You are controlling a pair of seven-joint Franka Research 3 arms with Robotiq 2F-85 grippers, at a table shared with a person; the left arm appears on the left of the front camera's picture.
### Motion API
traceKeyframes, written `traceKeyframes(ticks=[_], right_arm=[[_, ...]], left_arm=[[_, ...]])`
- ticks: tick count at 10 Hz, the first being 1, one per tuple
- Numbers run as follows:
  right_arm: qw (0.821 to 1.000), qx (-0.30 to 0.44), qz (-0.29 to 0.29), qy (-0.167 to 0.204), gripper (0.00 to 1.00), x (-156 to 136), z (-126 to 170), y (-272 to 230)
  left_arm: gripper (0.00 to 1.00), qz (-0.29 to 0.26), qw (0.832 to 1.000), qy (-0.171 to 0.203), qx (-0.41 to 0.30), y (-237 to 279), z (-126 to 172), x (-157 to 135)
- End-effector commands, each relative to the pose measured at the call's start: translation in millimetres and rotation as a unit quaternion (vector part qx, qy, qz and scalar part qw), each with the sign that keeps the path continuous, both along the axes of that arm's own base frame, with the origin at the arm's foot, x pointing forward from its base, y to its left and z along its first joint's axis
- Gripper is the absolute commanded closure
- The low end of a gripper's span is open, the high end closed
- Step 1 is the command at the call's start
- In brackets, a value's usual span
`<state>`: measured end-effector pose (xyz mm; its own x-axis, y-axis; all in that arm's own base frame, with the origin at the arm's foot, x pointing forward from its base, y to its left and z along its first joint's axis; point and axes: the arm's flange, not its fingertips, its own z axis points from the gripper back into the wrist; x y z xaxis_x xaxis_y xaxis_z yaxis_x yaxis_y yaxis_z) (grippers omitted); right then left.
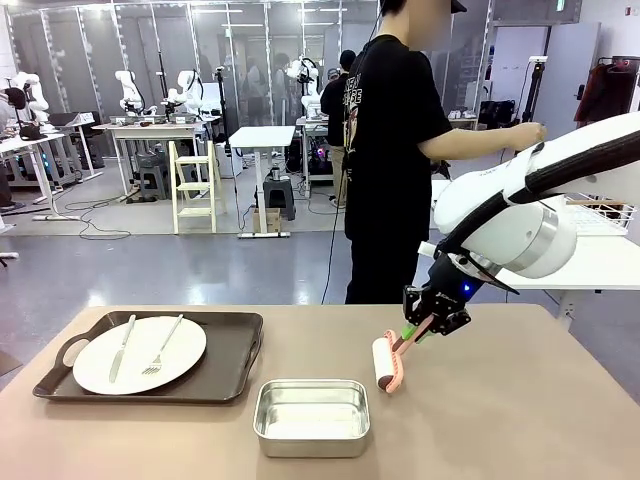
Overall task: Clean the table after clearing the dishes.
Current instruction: When the left (or right) Handle tray is removed, use the left hand (or right hand) to clean the left (or right) side of the table with the Lint Roller.
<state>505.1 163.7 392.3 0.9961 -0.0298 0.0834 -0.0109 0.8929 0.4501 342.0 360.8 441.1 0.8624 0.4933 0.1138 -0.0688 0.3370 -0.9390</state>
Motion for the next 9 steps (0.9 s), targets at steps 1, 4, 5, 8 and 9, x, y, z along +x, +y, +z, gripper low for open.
traceKeyframes(ticks=[1,4,5,8,9], right_arm=[[0.999,0.026,-0.017,0.019,0.78,16,-5,-7],[0.998,0.029,-0.035,0.040,0.78,26,-19,-19],[0.998,0.026,-0.039,0.049,0.78,26,-26,-25],[0.995,0.011,-0.064,0.077,0.78,30,-44,-47],[0.995,-0.003,-0.072,0.068,0.78,27,-48,-56]], left_arm=[[0.00,0.004,1.000,-0.006,-0.002,1,1,-1],[0.00,0.004,1.000,-0.006,-0.002,1,1,-1],[0.00,0.004,1.000,-0.006,-0.002,1,1,-1],[0.00,0.004,1.000,-0.006,-0.002,1,1,-1],[0.00,0.004,1.000,-0.006,-0.002,1,1,-1]])
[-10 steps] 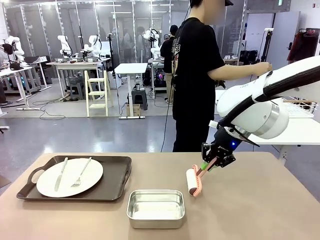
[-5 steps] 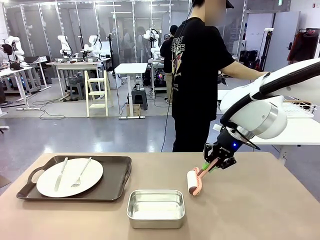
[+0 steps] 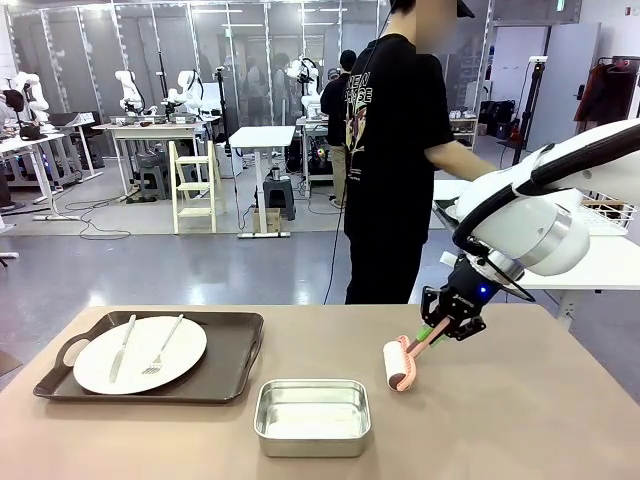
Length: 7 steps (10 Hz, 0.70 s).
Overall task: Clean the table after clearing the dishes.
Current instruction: When the left (or right) Handle tray is removed, use the left hand (or right hand) to clean the left (or right) side of the table with the Lint Roller.
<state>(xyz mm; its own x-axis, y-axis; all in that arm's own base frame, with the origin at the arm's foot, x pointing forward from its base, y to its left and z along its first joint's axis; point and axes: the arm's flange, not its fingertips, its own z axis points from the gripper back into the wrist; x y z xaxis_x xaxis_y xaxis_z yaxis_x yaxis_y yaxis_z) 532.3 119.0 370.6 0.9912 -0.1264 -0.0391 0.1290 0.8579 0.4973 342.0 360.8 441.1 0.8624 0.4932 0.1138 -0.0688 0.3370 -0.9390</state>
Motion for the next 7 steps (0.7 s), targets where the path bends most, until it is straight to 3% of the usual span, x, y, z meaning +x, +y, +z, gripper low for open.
traceKeyframes(ticks=[1,7], right_arm=[[0.999,-0.034,-0.022,0.001,0.78,-6,-27,-21],[0.997,-0.069,-0.038,-0.008,0.78,-26,-42,-118]], left_arm=[[0.00,0.004,1.000,-0.006,-0.002,1,1,-1],[0.00,0.004,1.000,-0.006,-0.002,1,1,-1]])
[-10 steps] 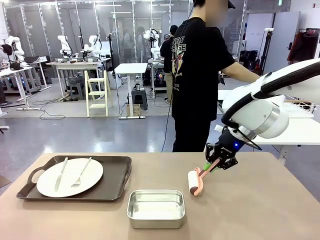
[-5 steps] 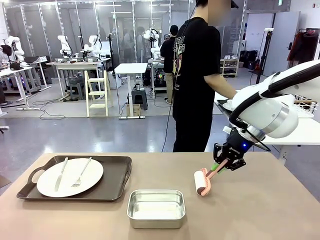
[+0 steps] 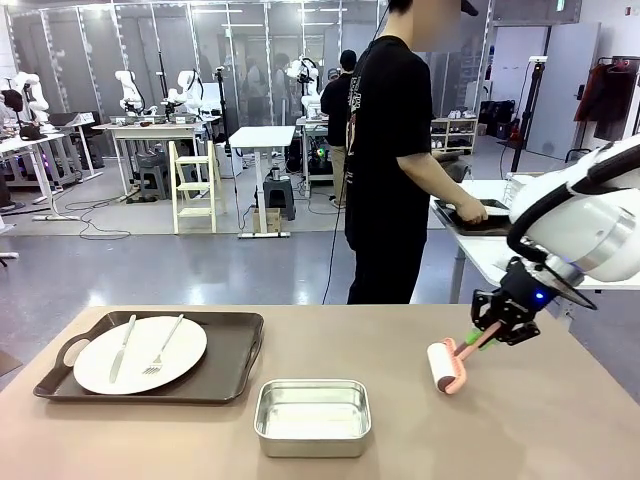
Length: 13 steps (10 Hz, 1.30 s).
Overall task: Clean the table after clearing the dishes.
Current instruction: When the left (or right) Handle tray is removed, use the left hand (or right hand) to clean the left (or right) side of the table with the Lint Roller.
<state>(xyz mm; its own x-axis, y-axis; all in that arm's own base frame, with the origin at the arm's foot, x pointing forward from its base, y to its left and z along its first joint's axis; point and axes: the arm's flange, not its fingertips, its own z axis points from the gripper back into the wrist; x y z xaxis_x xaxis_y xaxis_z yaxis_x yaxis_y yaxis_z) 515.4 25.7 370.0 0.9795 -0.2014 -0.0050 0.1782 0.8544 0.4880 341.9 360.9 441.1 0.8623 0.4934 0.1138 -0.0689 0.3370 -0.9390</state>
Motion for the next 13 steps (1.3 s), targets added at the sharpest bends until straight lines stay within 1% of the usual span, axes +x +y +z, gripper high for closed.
traceKeyframes(ticks=[1,2,4,5,7,10,11,12,13], right_arm=[[0.997,-0.073,-0.007,0.009,0.78,-9,-41,-43],[0.994,-0.106,-0.024,0.014,0.78,-10,-47,-63],[0.991,-0.129,-0.035,0.029,0.78,-9,-55,-98],[0.989,-0.137,-0.045,0.027,0.78,-10,-54,-112],[0.985,-0.160,-0.056,0.043,0.78,-13,-47,-140],[0.978,-0.189,-0.079,0.048,0.78,-19,-32,-173],[0.973,-0.210,-0.079,0.047,0.78,-21,-25,-176],[0.979,-0.186,-0.075,0.040,0.78,-22,-15,-174],[0.977,-0.198,-0.068,0.030,0.78,-23,-4,-165]], left_arm=[[0.00,0.004,1.000,-0.006,-0.002,1,1,-1],[0.00,0.004,1.000,-0.006,-0.002,1,1,-1],[0.00,0.004,1.000,-0.006,-0.002,1,1,-1],[0.00,0.004,1.000,-0.006,-0.002,1,1,-1],[0.00,0.004,1.000,-0.006,-0.002,1,1,-1],[0.00,0.004,1.000,-0.006,-0.002,1,1,-1],[0.00,0.004,1.000,-0.006,-0.002,1,1,-1],[0.00,0.004,1.000,-0.006,-0.002,1,1,-1],[0.00,0.004,1.000,-0.006,-0.002,1,1,-1]])
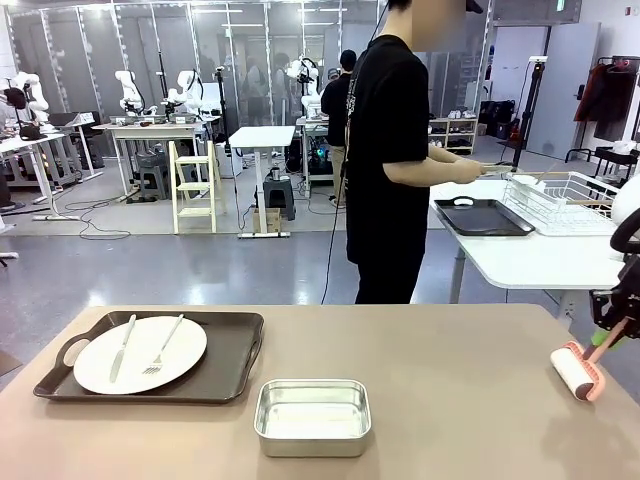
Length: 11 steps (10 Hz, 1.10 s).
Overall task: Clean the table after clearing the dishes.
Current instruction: When the left (or right) Handle tray is removed, use the left hand (or right hand) to clean the left (or right) side of the table with the Lint Roller.
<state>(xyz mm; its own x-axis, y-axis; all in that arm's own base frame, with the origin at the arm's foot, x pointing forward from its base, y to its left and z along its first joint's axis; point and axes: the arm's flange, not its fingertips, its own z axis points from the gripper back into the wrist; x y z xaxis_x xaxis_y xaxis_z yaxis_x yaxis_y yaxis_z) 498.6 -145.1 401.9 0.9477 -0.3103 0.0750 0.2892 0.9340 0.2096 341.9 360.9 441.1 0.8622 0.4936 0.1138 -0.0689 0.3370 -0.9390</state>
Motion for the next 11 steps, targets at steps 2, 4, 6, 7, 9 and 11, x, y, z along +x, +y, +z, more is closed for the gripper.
traceKeyframes(ticks=[2,4,6,7,9,11], right_arm=[[0.998,-0.055,-0.005,0.028,0.78,-6,-20,14],[0.997,-0.072,-0.015,0.016,0.78,-12,12,16],[0.994,-0.108,-0.010,0.014,0.78,-20,62,30],[0.994,-0.108,-0.003,0.008,0.78,-23,86,37],[0.995,-0.100,0.012,-0.009,0.78,-28,118,52],[0.994,-0.108,0.020,-0.005,0.78,-30,121,57]], left_arm=[[0.00,0.004,1.000,-0.006,-0.002,1,1,-1],[0.00,0.004,1.000,-0.006,-0.002,1,1,-1],[0.00,0.004,1.000,-0.006,-0.002,1,1,-1],[0.00,0.004,1.000,-0.006,-0.002,1,1,-1],[0.00,0.004,1.000,-0.006,-0.002,1,1,-1],[0.00,0.004,1.000,-0.006,-0.002,1,1,-1]])
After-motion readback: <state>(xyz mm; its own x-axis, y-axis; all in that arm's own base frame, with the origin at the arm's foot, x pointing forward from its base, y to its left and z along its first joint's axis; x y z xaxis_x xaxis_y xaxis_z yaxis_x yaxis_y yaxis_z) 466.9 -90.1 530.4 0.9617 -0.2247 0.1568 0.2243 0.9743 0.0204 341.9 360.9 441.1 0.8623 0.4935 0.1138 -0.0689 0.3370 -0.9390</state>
